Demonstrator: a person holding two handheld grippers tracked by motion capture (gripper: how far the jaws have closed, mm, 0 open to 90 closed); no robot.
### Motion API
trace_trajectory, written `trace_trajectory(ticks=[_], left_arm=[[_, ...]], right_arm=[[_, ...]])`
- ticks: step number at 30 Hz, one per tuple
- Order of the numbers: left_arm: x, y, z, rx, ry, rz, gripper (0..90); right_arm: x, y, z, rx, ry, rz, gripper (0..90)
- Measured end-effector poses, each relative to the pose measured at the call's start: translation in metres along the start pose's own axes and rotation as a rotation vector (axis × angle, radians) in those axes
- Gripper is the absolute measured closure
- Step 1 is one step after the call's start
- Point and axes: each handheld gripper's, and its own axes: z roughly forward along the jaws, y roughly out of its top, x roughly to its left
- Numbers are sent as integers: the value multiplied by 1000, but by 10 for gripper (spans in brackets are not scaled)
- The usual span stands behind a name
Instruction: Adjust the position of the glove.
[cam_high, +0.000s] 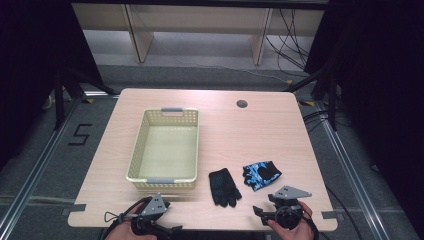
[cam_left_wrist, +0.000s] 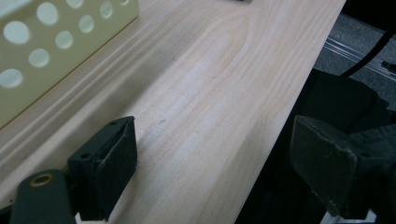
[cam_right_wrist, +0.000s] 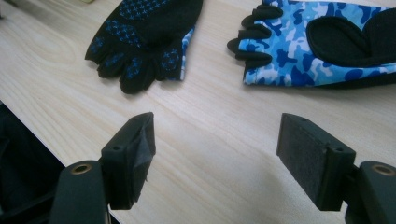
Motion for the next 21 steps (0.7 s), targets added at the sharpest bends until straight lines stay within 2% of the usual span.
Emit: trace_trajectory(ticks=[1, 2, 4, 5, 6, 7, 8, 10, 11, 12, 13, 14, 15, 16, 19, 20, 21], left_arm=[[0, 0, 0, 0, 0, 0, 150], [-1, 0, 1, -12, -1, -13, 150], [-1, 0, 1, -12, -1, -12, 150], [-1, 0, 1, -12, 0, -12, 150], [-1, 0, 1, -11, 0, -13, 150], [-2, -1, 1, -11, -1, -39, 150], [-2, -1, 1, -10, -1, -38, 150], [-3, -1, 1, -10, -1, -38, 150], [-2, -1, 1, -9, 1, -34, 150], [-2, -1, 1, -9, 1, -35, 150], [-3, -1, 1, -8, -1, -37, 150], [-3, -1, 1, -7, 2, -37, 150], [-1, 0, 1, 2, 8, -15, 150], [1, 0, 0, 12, 7, 11, 150], [1, 0, 0, 11, 10, 6, 150], [0, 0, 1, 9, 14, -16, 150], [0, 0, 0, 10, 13, -14, 150]], right_arm=[[-1, 0, 0, 9, 8, -13, 310], [0, 0, 0, 8, 10, -8, 321], [1, 1, -1, 14, 14, -9, 321], [-1, 1, -1, 5, -4, -34, 321], [0, 1, 0, -2, -2, -31, 322], [1, 1, 0, -5, -10, -25, 329], [-1, 2, 1, -13, -9, -67, 356], [0, 2, 1, -5, 5, -58, 366], [1, 3, 1, -18, 16, -60, 380], [2, 4, -1, -22, -5, -64, 393], [1, 5, -1, -37, -4, -84, 394], [4, 6, -1, -35, -10, -63, 394], [3, 7, -1, -42, -18, -77, 395], [5, 10, 0, -55, -21, -90, 427], [8, 13, 2, -77, 0, -87, 479], [11, 16, 2, -91, -1, -81, 511], [12, 19, 3, -106, 3, -101, 549]])
